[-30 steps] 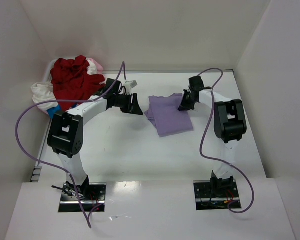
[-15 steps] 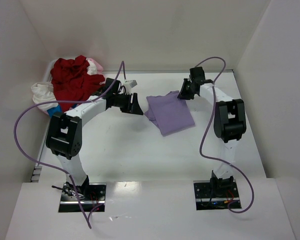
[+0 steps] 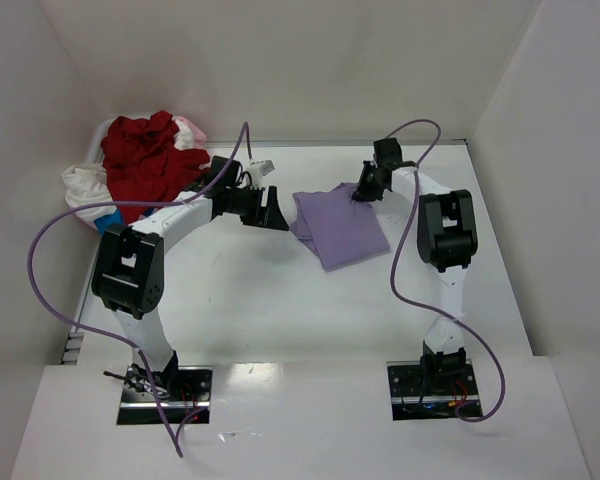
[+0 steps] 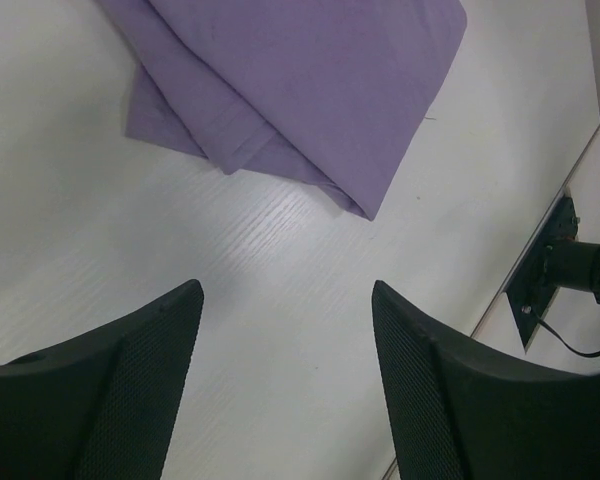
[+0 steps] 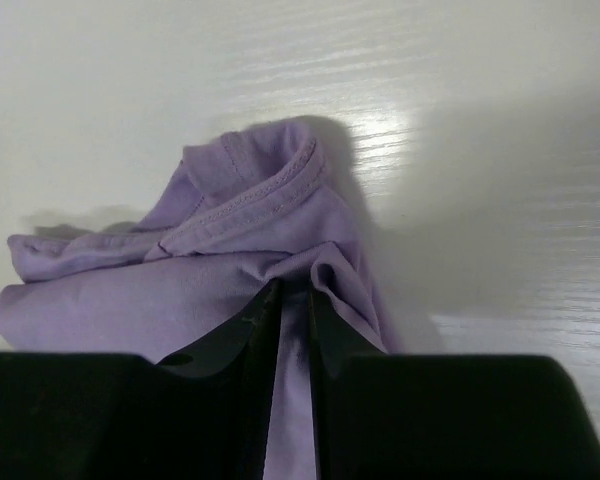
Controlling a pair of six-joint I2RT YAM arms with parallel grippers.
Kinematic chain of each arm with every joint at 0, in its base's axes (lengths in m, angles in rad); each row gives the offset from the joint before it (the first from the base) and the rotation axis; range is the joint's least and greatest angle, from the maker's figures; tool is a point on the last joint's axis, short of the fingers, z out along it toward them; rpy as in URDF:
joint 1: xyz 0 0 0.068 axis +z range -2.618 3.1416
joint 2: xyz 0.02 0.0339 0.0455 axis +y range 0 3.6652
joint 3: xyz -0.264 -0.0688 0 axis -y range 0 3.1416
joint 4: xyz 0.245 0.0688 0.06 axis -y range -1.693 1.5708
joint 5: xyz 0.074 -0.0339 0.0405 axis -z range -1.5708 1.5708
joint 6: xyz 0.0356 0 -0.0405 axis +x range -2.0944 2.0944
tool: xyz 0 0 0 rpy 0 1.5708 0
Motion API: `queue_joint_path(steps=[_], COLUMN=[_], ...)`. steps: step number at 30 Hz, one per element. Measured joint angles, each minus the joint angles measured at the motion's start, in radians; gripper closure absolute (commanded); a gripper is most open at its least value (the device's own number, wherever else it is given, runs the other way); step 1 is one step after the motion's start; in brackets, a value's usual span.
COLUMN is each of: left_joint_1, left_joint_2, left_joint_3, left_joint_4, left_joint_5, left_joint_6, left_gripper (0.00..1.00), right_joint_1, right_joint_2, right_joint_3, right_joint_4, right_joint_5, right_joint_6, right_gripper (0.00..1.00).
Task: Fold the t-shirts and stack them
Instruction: Smooth out wrinkles on the folded tshirt, then put the neatly folded tshirt into the corner of the board with the right arm
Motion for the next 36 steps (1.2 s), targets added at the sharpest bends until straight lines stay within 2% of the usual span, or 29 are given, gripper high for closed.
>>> queue_joint_path(steps=[6, 10, 13, 14, 17, 18, 21, 23, 29, 32, 36], left_joint_1=[0.000, 0.000, 0.000, 0.000, -0.002, -0.003, -0.012, -0.021, -0.049, -0.085, -0.131], left_joint_2=[0.000, -0.002, -0.027, -0.045, -0.115, -0.143, -0.236, -0.290, -0.362, -0.406, -0.443], left_joint_3=[0.000, 0.000, -0.010, -0.018, -0.040, -0.048, -0.089, -0.119, -0.230, -0.292, -0.300], left_joint_4=[-0.005, -0.029, -0.041, -0.042, -0.042, -0.038, 0.003, 0.026, 0.161, 0.197, 0.227], left_joint_5=[0.001, 0.000, -0.022, -0.034, -0.081, -0.100, -0.161, -0.182, -0.174, -0.182, -0.208], left_joint_6=[0.000, 0.010, 0.023, 0.023, 0.020, 0.018, -0.002, -0.015, -0.080, -0.085, -0.087], left_gripper=[0.03, 0.01, 0.01, 0.01, 0.01, 0.01, 0.01, 0.01, 0.01, 0.01, 0.01], right_joint_1=[-0.002, -0.002, -0.002, -0.002, -0.002, -0.002, -0.002, -0.002, -0.002, -0.006, -0.016], right_joint_2=[0.003, 0.008, 0.010, 0.010, -0.018, -0.039, -0.149, -0.248, -0.500, -0.528, -0.505], right_joint_3=[0.009, 0.033, 0.065, 0.076, 0.079, 0.071, 0.015, -0.035, -0.253, -0.364, -0.476], right_joint_4=[0.008, -0.005, -0.018, -0.021, -0.029, -0.032, -0.031, -0.027, 0.043, 0.058, 0.051], right_joint_5=[0.005, 0.005, 0.009, 0.013, 0.029, 0.036, 0.047, 0.051, 0.058, 0.056, 0.033], right_joint_6=[-0.001, -0.003, -0.007, -0.008, -0.016, -0.020, -0.024, -0.025, -0.026, -0.026, -0.026], right_gripper=[0.78, 0.78, 0.72, 0.65, 0.55, 0.48, 0.40, 0.38, 0.28, 0.27, 0.27])
